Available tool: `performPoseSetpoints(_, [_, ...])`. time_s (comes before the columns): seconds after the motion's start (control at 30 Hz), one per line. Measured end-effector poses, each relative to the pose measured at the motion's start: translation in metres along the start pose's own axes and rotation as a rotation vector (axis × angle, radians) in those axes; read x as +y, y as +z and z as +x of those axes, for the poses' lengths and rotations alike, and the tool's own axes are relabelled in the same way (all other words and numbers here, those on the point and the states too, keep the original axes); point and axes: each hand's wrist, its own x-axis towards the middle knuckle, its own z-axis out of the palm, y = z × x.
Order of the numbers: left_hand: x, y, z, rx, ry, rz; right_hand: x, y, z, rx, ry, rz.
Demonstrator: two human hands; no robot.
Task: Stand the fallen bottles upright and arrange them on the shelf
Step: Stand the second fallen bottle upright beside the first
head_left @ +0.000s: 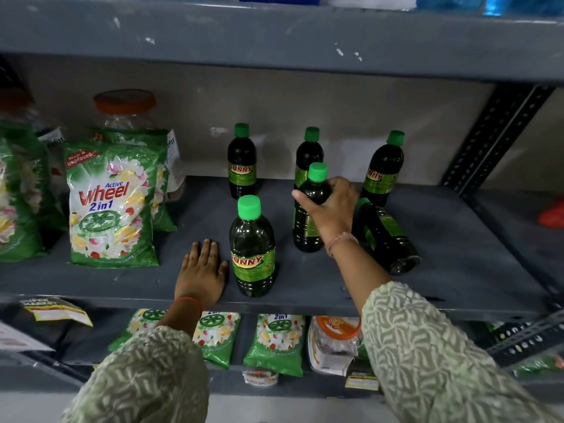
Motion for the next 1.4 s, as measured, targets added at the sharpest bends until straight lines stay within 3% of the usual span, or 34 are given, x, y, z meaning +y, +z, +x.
performPoseSetpoints(0.1, [0.0,0.0,-0.001,0.003,0.006,-0.006,0.0,-0.002,0.004,-0.084,-0.045,-0.027])
performPoseSetpoints(0.2, [0.0,0.001,-0.001,0.003,0.007,-0.008,0.002,-0.003,0.0,-0.129,0.024,0.117])
performPoseSetpoints(0.37, [0.0,0.0,0.0,0.012,0.003,0.005,0.001,-0.003,0.001,-0.112,-0.005,-0.125])
performPoseSetpoints(0.47, [0.0,0.0,-0.001,0.016,0.01,0.022,0.005,-0.005,0.009,-0.303,-0.065,-0.087])
performPoseSetpoints(0.6, [0.001,-0.001,-0.001,0.007,0.005,0.017,0.006,-0.018,0.028,-0.607,0.091,-0.027])
performPoseSetpoints(0.7, [0.001,-0.002,-0.001,0.014,0.002,0.002,0.001,-0.022,0.029,-0.454,0.098,-0.165])
performPoseSetpoints(0.83, [0.001,-0.001,-0.002,0.014,0.004,0.021,0.003,-0.012,0.013,-0.238,-0.031,0.011])
performPoseSetpoints(1.03, [0.0,0.001,-0.001,0.022,-0.001,0.022,0.019,-0.024,0.014,-0.488,0.066,0.358])
performPoseSetpoints(1.13, [-0.001,0.001,-0.002,0.015,-0.009,0.018,0.022,-0.018,0.008,-0.372,0.08,0.222])
performPoseSetpoints(1.23, [-0.002,0.0,-0.003,0.017,-0.009,0.02,0.017,-0.015,0.002,-0.212,-0.06,0.106])
performPoseSetpoints(1.4, [-0.001,0.001,-0.003,0.017,-0.006,0.018,0.024,-0.02,0.0,-0.302,-0.087,0.198])
